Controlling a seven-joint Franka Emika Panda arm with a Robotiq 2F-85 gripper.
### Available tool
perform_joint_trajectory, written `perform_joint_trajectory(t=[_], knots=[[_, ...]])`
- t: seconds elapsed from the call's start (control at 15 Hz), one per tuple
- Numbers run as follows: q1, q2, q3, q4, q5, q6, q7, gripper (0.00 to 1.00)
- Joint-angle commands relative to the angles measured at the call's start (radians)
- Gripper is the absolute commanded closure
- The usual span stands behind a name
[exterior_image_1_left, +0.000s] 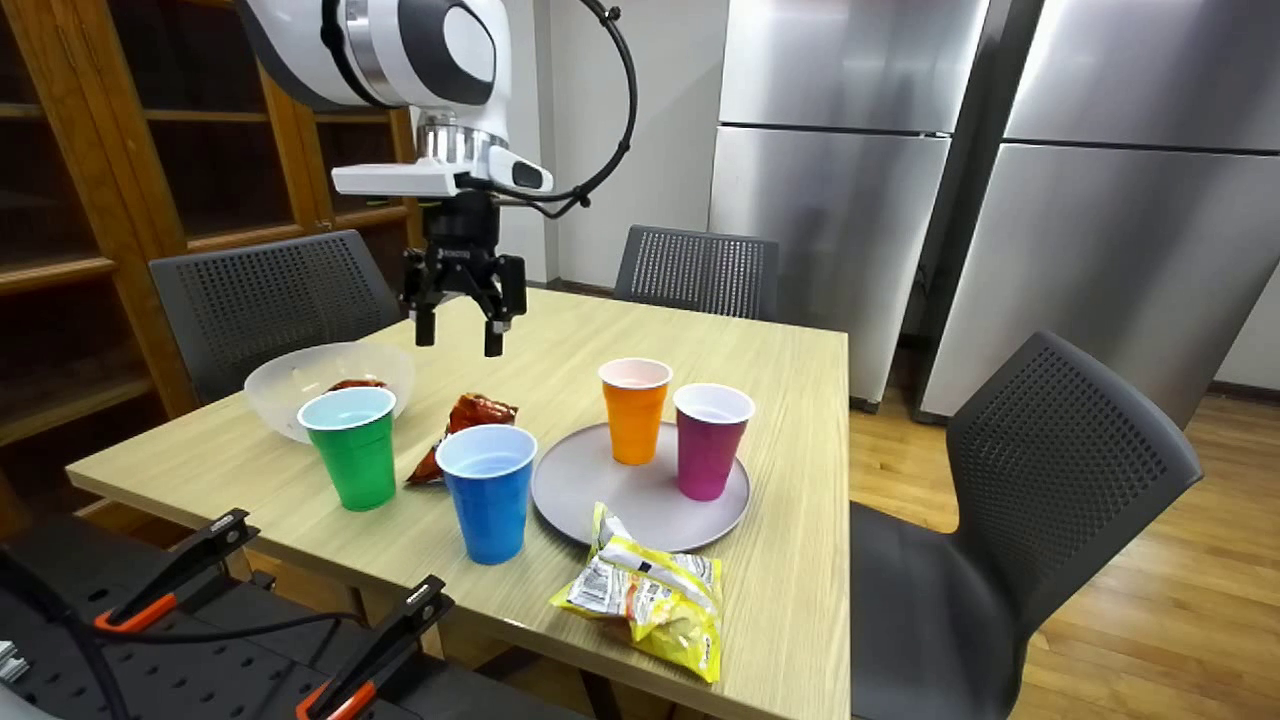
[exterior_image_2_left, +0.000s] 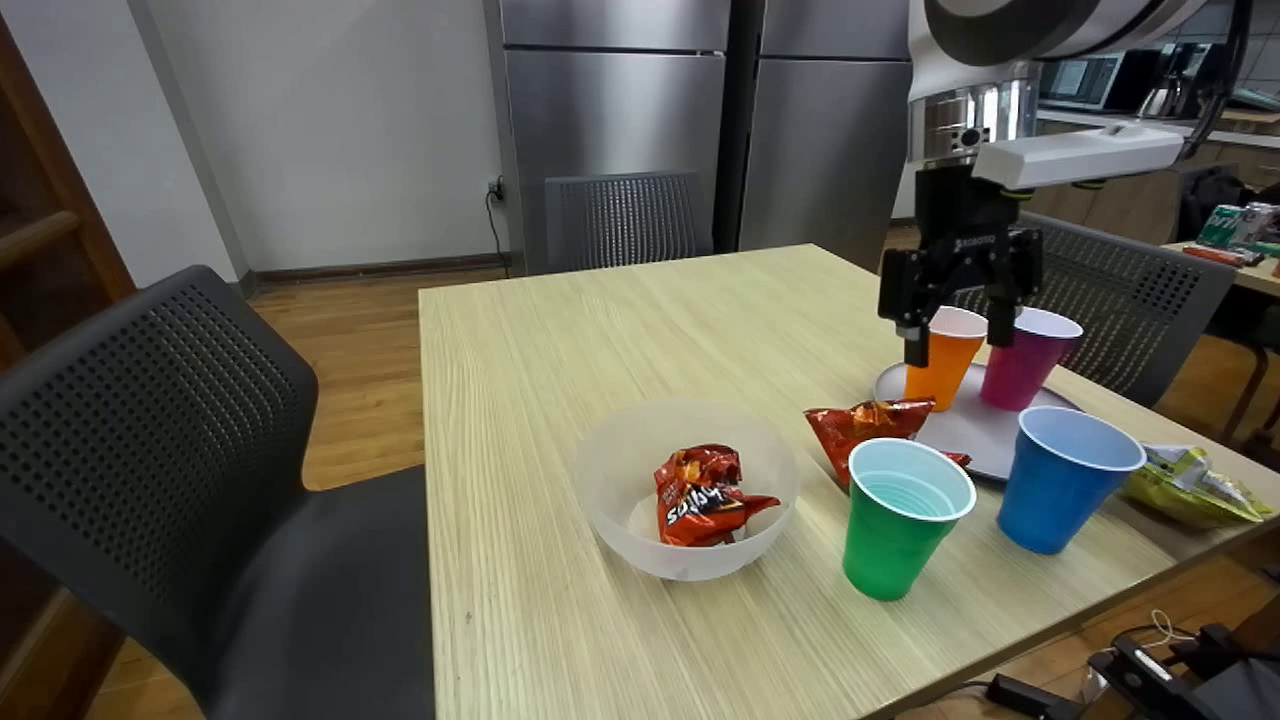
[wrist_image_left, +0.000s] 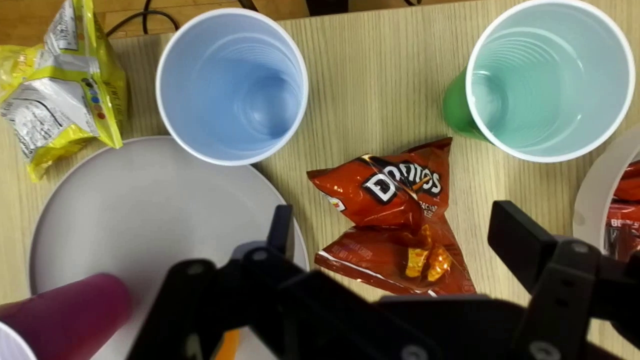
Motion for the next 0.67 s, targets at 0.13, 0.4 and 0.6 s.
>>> perform_joint_trajectory(t=[0.13, 0.4, 0.6], knots=[[0.035, 0.105, 0.011, 0.045, -0.021, 0.069, 0.108, 0.00], [0.054, 0.166, -0.003, 0.078, -0.032, 0.083, 0.159, 0.00], [0.062, 0.205, -0.007, 0.102, -0.031, 0.083, 0.182, 0.00]])
